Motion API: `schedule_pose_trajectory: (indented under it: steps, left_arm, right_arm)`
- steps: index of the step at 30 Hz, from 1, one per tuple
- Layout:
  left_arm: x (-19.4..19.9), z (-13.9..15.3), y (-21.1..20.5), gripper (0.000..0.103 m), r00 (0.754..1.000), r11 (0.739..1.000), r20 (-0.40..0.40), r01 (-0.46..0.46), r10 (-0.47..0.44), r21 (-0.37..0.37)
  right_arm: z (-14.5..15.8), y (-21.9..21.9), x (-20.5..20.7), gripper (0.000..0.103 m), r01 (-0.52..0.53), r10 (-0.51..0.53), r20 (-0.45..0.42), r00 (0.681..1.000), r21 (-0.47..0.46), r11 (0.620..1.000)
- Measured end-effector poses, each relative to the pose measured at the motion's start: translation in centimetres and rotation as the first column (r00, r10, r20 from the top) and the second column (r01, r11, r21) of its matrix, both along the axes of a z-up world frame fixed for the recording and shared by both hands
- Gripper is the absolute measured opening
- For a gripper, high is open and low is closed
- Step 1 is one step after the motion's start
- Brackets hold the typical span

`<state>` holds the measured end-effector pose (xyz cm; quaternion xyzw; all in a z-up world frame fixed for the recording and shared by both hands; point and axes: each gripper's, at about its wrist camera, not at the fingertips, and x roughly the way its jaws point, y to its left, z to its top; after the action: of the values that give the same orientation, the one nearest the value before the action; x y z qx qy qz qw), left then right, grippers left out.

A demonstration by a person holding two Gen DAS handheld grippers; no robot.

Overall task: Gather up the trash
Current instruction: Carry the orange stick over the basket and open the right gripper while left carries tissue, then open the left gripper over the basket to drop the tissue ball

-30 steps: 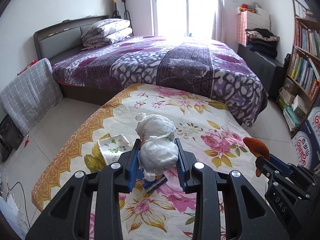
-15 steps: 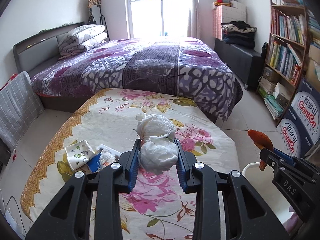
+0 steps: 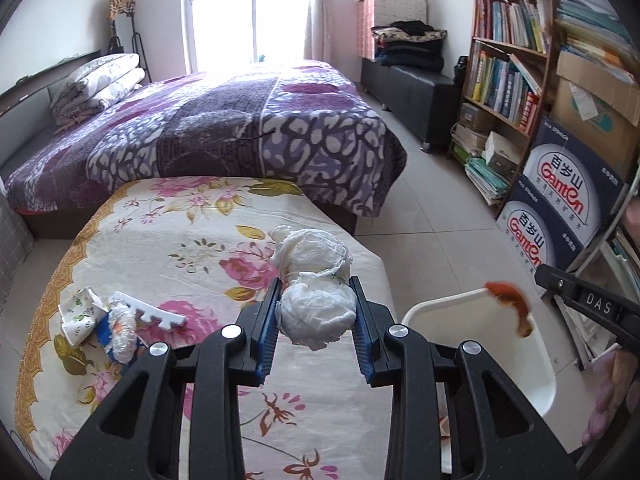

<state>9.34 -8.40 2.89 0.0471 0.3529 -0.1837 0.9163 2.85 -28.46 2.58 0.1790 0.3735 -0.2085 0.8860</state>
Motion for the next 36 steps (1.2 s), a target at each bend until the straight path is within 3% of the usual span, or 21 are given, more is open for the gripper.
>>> schedule_pose_trajectory:
  steps: [8, 17, 19, 20, 23, 31, 36]
  left_arm:
    - [-1.5, -1.1, -4.9, 0.033, 0.988, 0.989, -0.045, 0.15, -0.15, -0.006]
    - [-3.1, -2.8, -9.5, 0.035, 0.942, 0.951, -0.127, 0.309, -0.31, -0.028]
    - [-3.4, -3.1, -10.2, 0.04, 0.925, 0.936, -0.144, 0.347, -0.351, -0.05]
    - [-3.7, -3.2, -10.5, 0.049, 0.92, 0.931, -0.143, 0.36, -0.364, -0.049]
    - [-4.2, -3.1, -11.1, 0.051, 0.912, 0.922, -0.138, 0.385, -0.387, -0.043]
    - [-3.2, -3.2, -9.5, 0.053, 0.935, 0.944, -0.138, 0.328, -0.328, -0.022]
    - [-2.5, -2.7, -6.9, 0.065, 0.975, 0.976, -0.072, 0.214, -0.211, 0.029]
  right_arm:
    - [0.7, -3.8, -2.7, 0.058, 0.113, -0.111, 0.039, 0.993, -0.03, 0.993]
    - [0.9, -7.4, -5.1, 0.073, 0.205, -0.204, 0.063, 0.977, -0.004, 0.979]
    - [1.0, -8.0, -5.6, 0.078, 0.229, -0.229, 0.073, 0.971, 0.002, 0.973]
    - [1.0, -8.1, -5.8, 0.079, 0.237, -0.237, 0.075, 0.969, 0.002, 0.971]
    - [1.0, -8.6, -6.1, 0.08, 0.253, -0.253, 0.078, 0.964, 0.012, 0.967]
    - [0.9, -8.0, -5.4, 0.09, 0.236, -0.234, 0.077, 0.969, -0.009, 0.972]
    - [0.6, -5.4, -3.6, 0.095, 0.195, -0.191, 0.058, 0.98, -0.072, 0.978]
